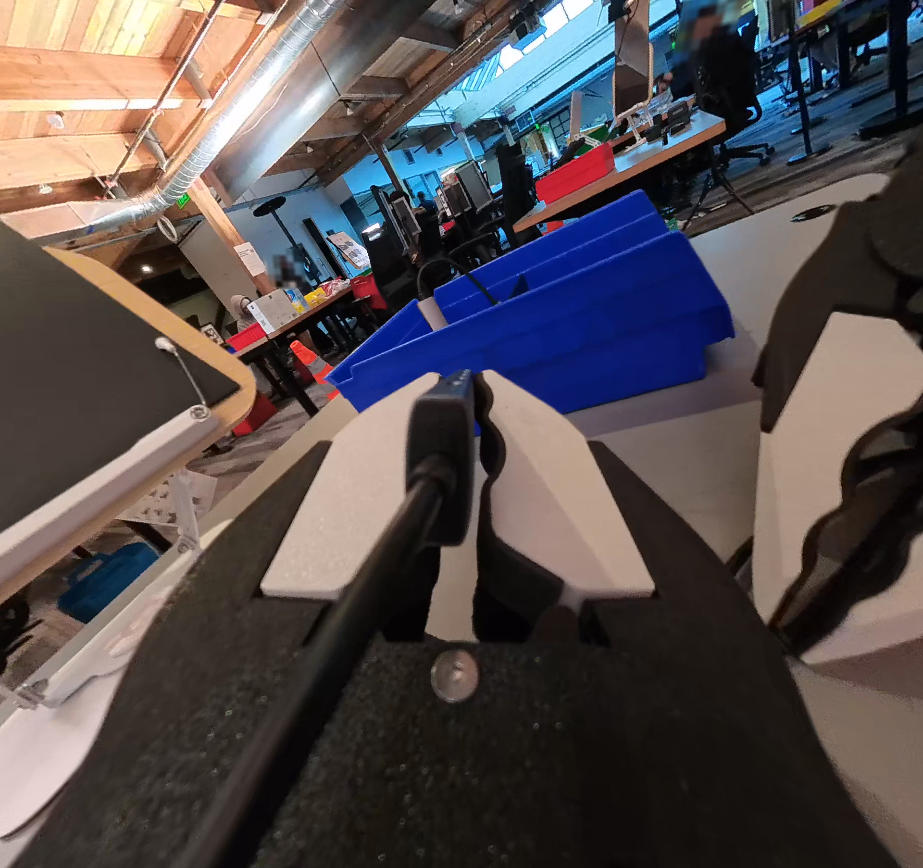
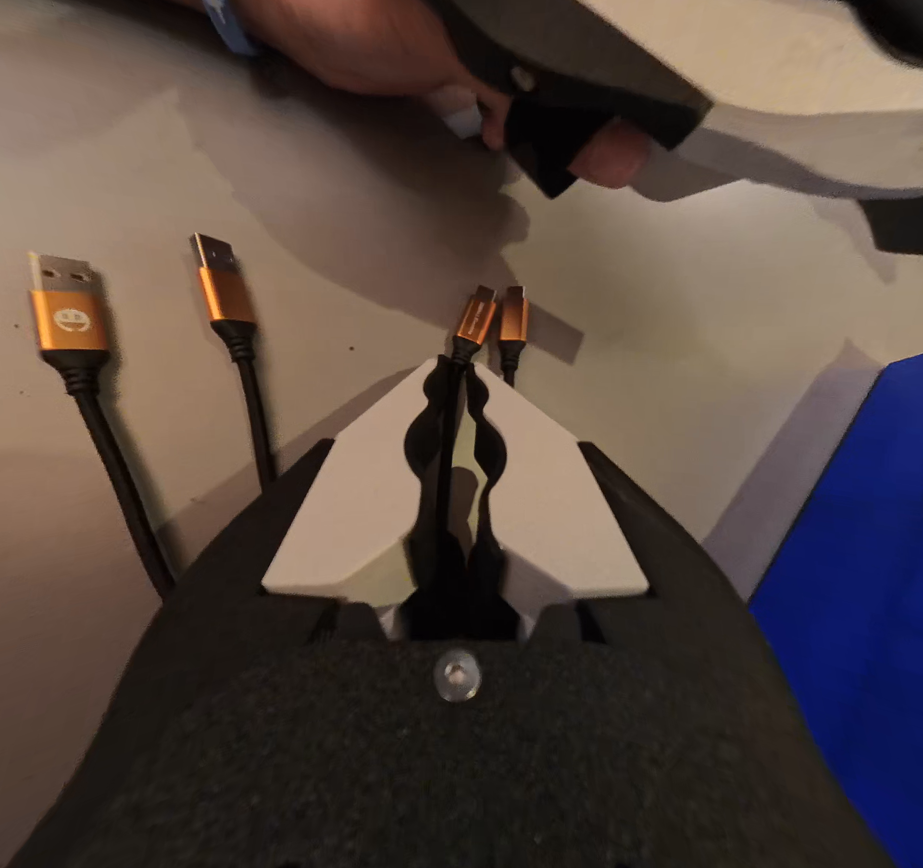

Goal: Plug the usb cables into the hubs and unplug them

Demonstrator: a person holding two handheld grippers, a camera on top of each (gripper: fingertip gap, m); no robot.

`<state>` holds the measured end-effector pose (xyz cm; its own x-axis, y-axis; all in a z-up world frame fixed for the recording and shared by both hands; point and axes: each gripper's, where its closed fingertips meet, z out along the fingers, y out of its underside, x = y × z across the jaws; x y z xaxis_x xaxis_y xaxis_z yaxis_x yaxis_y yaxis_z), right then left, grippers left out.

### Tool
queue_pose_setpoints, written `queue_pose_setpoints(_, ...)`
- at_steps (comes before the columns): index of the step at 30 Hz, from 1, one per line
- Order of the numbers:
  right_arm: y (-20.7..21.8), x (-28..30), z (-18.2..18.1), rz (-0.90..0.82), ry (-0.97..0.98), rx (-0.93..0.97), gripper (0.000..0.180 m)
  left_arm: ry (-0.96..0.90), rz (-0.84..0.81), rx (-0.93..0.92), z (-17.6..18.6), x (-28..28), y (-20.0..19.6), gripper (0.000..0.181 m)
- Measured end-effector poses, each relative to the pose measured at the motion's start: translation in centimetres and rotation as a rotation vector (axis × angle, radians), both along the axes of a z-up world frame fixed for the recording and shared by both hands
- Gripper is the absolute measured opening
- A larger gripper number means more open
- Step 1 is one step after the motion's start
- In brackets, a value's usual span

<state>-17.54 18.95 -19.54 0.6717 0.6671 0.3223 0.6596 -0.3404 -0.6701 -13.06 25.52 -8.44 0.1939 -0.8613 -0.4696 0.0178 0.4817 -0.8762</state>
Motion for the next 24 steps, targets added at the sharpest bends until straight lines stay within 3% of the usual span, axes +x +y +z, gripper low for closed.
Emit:
queue_pose_setpoints(6, -1.0, 2.6, 7.1, -0.019, 0.352, -0.145, 0.004, 0.056, 0.004, 0.175, -0.8, 0.5, -1.5, 0.011)
queue_pose_setpoints(9, -0.7, 5.0, 9.2, -0.066, 0.417, -0.165, 0.004, 0.086, 0.014, 0.26, -1.3, 0.7, -2.1, 0.011)
queue_pose_setpoints(16, -2.3, 4.9, 8.9, -0.015, 0.406, -0.251, 0.004, 0.158, 0.031, 0.477, -2.5, 1.1, -3.6, 0.011)
queue_pose_setpoints(24, -2.4, 5.3, 7.0, -0.035, 0.315, -0.277, 0.004, 0.17, 0.012, 0.52, -2.8, 1.2, -4.3, 0.011)
